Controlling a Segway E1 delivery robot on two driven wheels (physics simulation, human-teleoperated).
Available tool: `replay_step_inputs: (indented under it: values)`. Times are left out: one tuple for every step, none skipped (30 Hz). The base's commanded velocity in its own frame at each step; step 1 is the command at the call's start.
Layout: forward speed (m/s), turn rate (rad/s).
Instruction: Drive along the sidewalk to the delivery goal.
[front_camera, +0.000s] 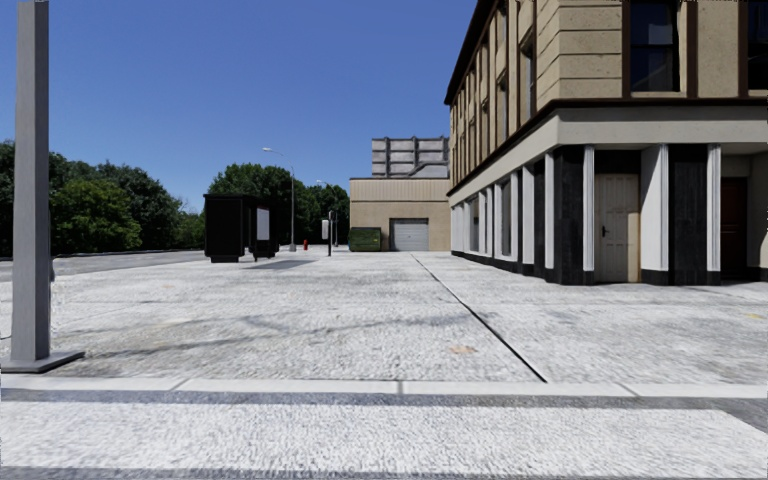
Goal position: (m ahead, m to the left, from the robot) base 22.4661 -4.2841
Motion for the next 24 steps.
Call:
replay_step_inputs:
  values:
    - [2.00,0.00]
    - [2.00,0.00]
    - [2.00,0.00]
    - [2.00,0.00]
    - [2.00,0.00]
    - [2.00,0.00]
    - [2.00,0.00]
    - [2.00,0.00]
    - [2.00,0.00]
    - [2.00,0.00]
    - [2.00,0.00]
    - [2.00,0.00]
    - [2.00,0.00]
    - [2.00,0.00]
    - [2.00,0.00]
    - [2.00,0.00]
    - [2.00,0.00]
    - [1.93,0.00]
    - [1.93,0.00]
    - [1.74,0.00]
    - [1.50,0.00]
    - [1.35,0.00]
    - [1.30,0.00]
    - [1.30,0.00]
